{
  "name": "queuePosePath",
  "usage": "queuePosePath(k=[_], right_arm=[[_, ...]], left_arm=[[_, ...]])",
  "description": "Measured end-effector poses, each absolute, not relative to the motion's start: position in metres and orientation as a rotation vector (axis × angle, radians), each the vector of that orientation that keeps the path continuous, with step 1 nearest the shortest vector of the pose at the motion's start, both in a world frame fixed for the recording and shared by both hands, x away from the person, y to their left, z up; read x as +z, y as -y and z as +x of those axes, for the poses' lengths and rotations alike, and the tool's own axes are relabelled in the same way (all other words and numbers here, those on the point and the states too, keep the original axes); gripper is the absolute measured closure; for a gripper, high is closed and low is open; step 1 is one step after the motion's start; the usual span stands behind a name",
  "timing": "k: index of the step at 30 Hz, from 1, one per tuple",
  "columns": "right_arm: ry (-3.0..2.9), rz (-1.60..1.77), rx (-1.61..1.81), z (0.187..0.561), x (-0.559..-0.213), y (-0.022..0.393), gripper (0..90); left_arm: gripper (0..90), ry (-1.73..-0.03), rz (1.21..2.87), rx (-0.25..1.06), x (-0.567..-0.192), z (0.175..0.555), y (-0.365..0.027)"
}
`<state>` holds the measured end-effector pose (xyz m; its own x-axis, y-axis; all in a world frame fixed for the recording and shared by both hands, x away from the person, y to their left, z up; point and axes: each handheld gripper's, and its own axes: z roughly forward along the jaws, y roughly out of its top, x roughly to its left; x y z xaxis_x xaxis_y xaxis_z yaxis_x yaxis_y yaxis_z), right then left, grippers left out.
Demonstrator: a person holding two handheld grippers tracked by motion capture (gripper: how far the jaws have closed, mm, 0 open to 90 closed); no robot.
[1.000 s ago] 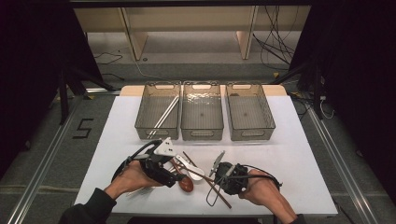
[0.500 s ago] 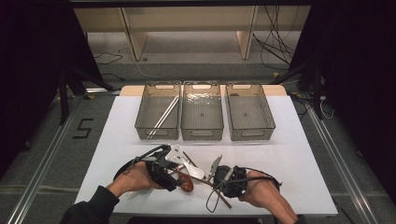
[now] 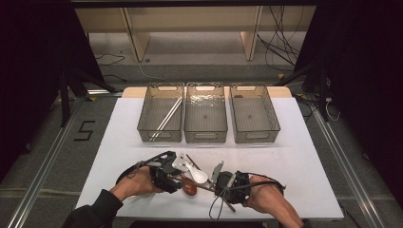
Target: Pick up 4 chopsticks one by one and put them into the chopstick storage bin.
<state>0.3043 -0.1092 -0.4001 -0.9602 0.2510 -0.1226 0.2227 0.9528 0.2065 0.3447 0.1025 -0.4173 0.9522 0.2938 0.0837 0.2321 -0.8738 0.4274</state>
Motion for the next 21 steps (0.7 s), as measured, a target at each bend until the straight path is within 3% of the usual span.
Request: queuePosePath(k=[7,15,21], right_arm=[[-2.953,0.346,0.284,0.302,-0.398,0.108,84.8],[-2.957,0.298,0.295,0.302,-0.402,0.109,84.4],[-2.893,0.352,0.311,0.308,-0.399,0.113,76.8]], left_arm=[[68.6,-0.322,2.71,0.193,-0.418,0.342,-0.102],[75.3,-0.236,2.756,0.129,-0.419,0.339,-0.102],[83.0,-0.138,2.759,0.046,-0.417,0.332,-0.102]])
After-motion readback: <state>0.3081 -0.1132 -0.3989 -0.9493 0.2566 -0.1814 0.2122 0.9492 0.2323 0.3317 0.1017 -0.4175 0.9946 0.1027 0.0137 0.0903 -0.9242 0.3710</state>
